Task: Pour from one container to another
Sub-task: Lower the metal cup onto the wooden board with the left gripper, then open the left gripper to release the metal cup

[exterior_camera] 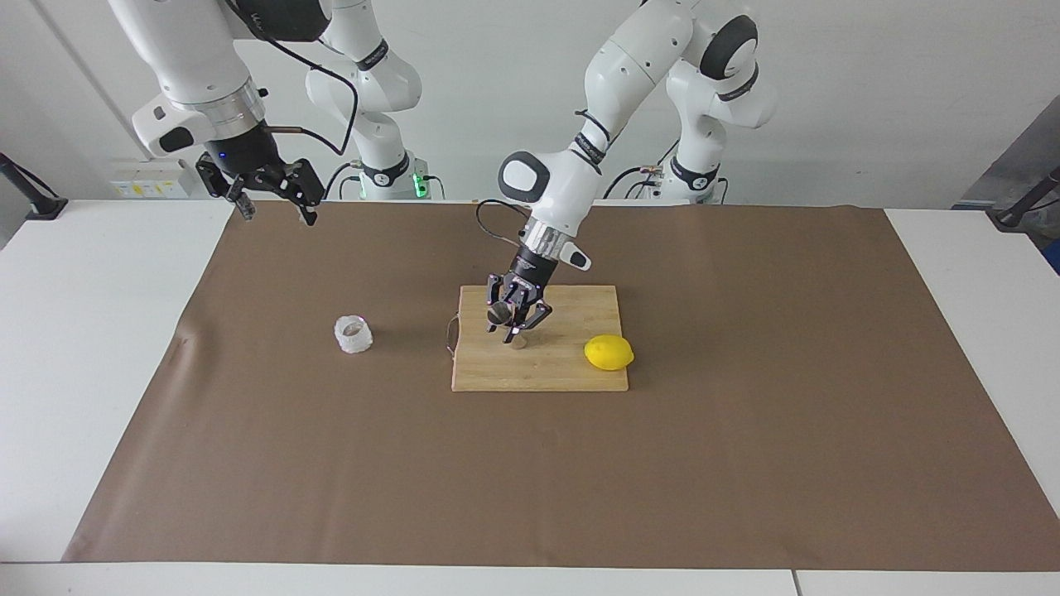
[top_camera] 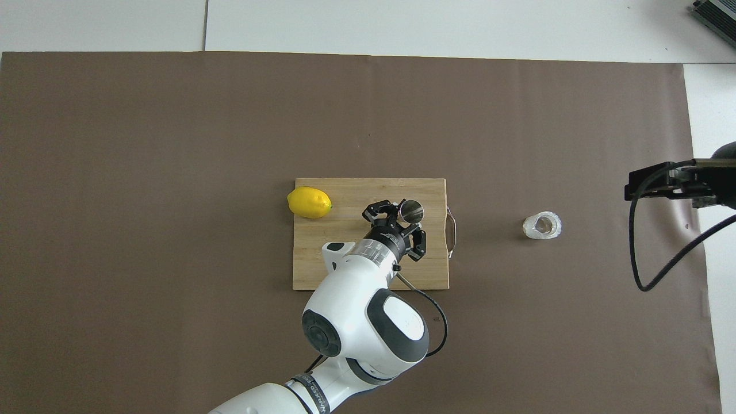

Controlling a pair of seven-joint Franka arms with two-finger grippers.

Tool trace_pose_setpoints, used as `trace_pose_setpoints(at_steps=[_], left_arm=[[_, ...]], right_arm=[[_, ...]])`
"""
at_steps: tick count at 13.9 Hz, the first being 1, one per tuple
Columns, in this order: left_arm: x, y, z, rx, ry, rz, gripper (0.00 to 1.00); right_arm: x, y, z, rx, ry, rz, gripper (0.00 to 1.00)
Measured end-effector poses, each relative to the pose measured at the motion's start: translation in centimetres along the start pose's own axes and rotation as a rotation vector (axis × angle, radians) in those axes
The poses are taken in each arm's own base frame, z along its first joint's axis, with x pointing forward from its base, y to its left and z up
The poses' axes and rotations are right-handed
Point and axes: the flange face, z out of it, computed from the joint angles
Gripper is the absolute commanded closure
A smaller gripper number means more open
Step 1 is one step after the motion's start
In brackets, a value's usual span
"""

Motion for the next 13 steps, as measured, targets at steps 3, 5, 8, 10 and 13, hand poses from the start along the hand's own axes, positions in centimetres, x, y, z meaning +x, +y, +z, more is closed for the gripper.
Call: trace_pose_setpoints(at_steps=[3,5,8,10,13], left_arm=[[0.1,-0.1,-0.3,-0.001,0.002,-0.002,0.35],[0.0,-0.1,-0.8,-0.002,0.0,0.0,0.07],[0.2,-0.1,-1.9,-0.005,0.003,-0.003,0.0],[0.5,-0.2,-2.6,-0.005,0.008,0.004,0.0],[0.8,-0.5,-3.9,0.005,0.011,0.02,0.0]], right_arm=[[0.0,0.0,0.0,0.0,0.0,0.0,0.0],[0.0,0.0,0.0,0.0,0.0,0.0,0.0],[0.0,0.0,0.0,0.0,0.0,0.0,0.0],[0.0,0.0,0.0,0.0,0.0,0.0,0.0],[0.0,0.0,0.0,0.0,0.0,0.0,0.0]])
